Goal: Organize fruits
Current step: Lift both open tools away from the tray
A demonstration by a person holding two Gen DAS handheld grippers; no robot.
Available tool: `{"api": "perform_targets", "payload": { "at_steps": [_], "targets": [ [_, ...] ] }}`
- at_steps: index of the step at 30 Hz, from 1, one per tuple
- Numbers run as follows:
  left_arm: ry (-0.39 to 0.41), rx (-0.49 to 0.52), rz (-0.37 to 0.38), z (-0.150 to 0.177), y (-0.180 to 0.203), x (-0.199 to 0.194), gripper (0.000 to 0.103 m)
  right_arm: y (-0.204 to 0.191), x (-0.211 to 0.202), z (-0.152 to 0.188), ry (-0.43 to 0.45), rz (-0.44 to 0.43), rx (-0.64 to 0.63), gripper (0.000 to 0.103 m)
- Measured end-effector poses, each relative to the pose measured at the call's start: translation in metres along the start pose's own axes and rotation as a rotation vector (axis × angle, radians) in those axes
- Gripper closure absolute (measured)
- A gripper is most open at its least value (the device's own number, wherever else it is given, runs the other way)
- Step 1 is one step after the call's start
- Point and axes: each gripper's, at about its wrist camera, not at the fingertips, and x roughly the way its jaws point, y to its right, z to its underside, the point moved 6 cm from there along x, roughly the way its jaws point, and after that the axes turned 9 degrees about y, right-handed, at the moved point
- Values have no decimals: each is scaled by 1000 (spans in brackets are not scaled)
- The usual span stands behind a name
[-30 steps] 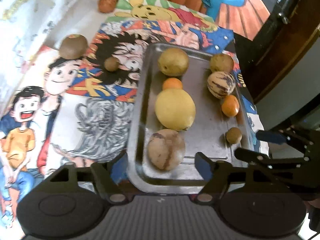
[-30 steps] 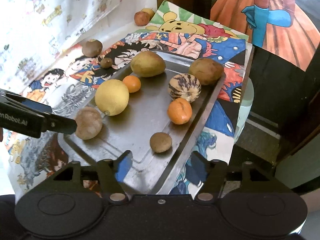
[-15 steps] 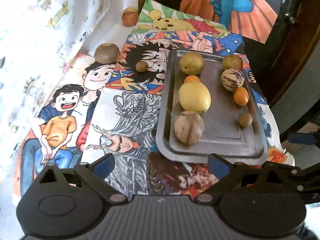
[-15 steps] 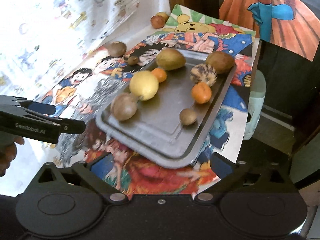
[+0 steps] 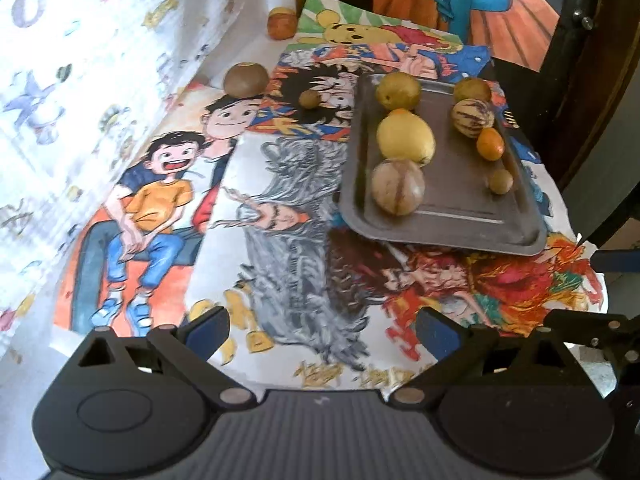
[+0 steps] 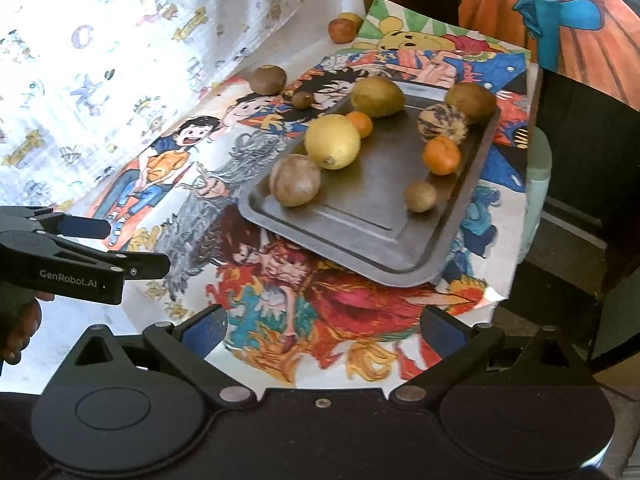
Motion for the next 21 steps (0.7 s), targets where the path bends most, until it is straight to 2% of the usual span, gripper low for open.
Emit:
{"api": "perform_targets", "payload": {
  "at_steps": [11, 21],
  "targets": [
    [-2, -21, -69, -1, -47, -10, 2, -31, 23, -26, 23, -40, 0, 1],
    [13, -17, -97, -27, -92, 2, 1, -48, 54, -60, 44, -38, 4, 1]
  ]
}}
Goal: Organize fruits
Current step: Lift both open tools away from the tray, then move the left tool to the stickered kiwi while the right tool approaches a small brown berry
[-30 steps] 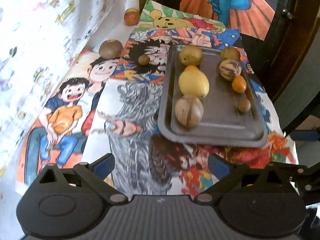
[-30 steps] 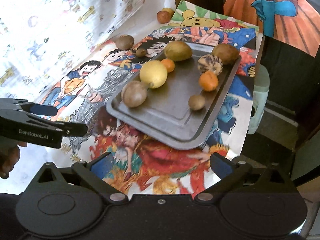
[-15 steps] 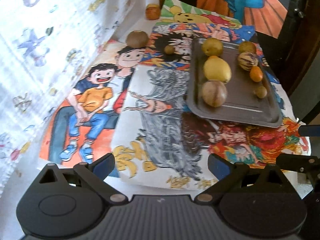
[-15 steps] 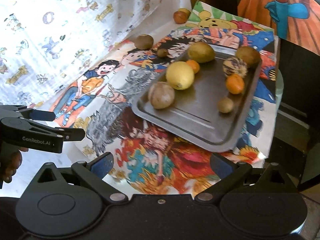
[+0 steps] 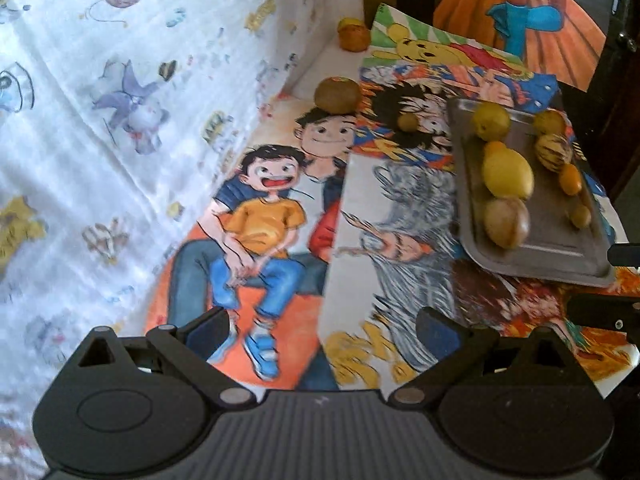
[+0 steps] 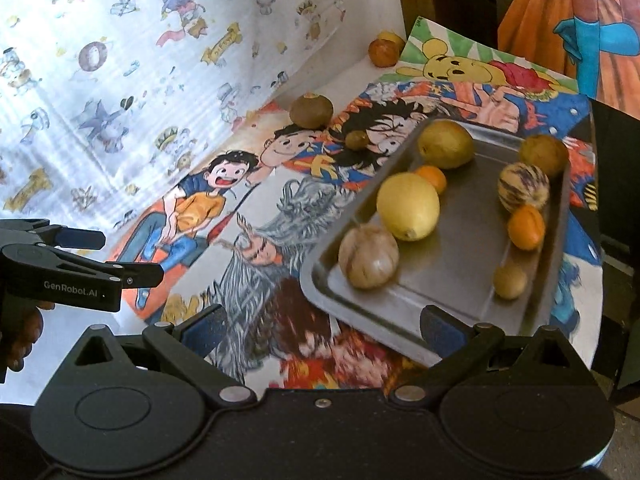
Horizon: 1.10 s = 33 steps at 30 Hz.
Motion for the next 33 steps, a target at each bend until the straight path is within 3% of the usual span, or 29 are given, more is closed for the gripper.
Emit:
{"api": "perform_targets", "payload": {
  "at_steps": [8, 23, 28, 33],
  "targets": [
    [19, 18, 26, -31, -17, 27, 1, 8, 27, -26, 6, 49, 26, 1],
    [141, 60, 74, -122, -12, 88, 1, 34, 79, -88, 61, 117, 101, 1],
    [166, 62, 82, -152, -12, 109, 1, 42, 93, -116, 141, 134, 75, 1],
    [169, 52, 105, -174, -12, 133, 1, 46, 107, -128, 188, 165, -36, 1]
  ]
}}
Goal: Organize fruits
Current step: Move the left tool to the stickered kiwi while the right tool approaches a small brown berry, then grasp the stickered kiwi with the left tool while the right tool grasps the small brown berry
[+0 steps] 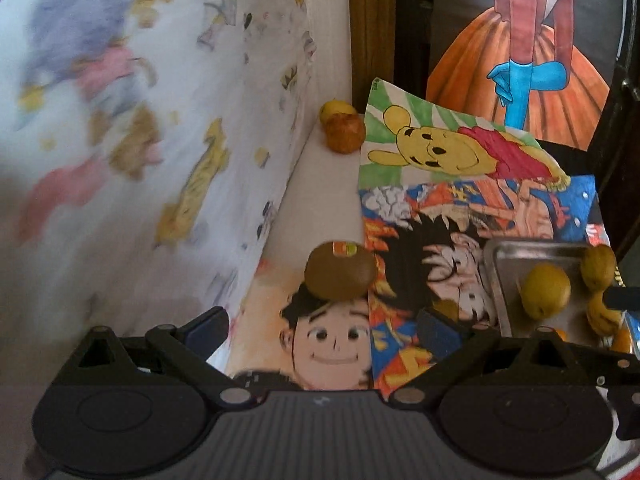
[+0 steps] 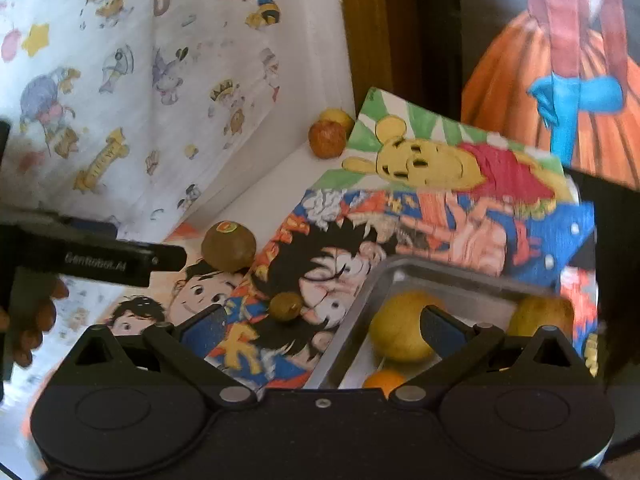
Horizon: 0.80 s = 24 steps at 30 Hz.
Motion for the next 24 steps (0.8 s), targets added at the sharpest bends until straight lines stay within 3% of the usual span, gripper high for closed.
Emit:
{"api": "perform_targets", "payload": {
  "at_steps": [10, 15, 24],
  "targets": [
    [-49, 0, 47, -11, 0, 59, 1, -22, 43, 10, -28, -13, -179, 1],
    [-85, -32, 62, -11, -1, 85, 1, -34, 71, 17, -72, -18, -256, 14],
    [-146, -56, 109, -8, -5, 113, 5, -40, 100, 27, -133, -29, -252, 43]
  ]
}}
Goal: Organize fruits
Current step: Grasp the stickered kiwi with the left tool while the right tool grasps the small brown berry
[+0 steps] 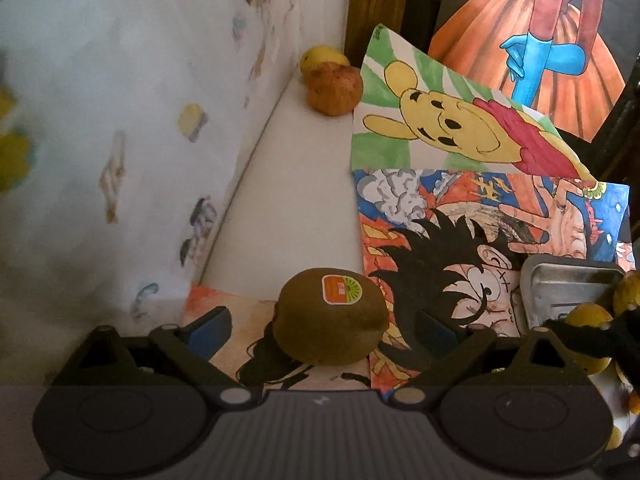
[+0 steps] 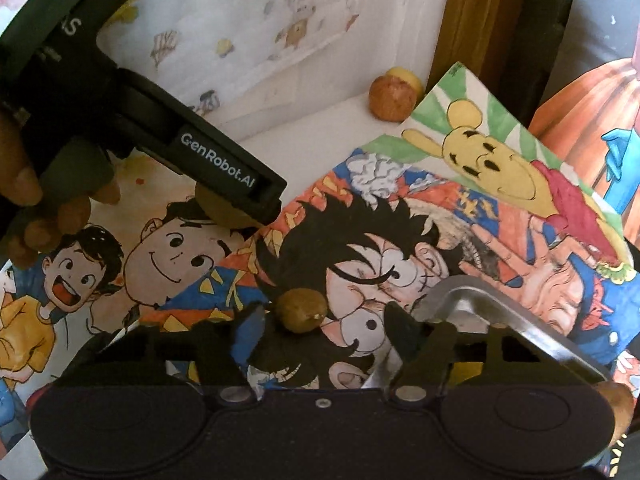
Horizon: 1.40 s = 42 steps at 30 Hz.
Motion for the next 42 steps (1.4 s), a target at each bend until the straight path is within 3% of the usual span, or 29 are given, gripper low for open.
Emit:
{"api": "perform_targets", "payload": {
  "at_steps": [17, 42],
  "targets": [
    [-67, -22, 43, 0, 0, 23, 33, -3, 10, 1, -8, -48, 17, 71],
    [-88, -44, -8, 30, 6, -13, 36, -24, -31, 17, 11, -89, 80, 72]
  ]
}}
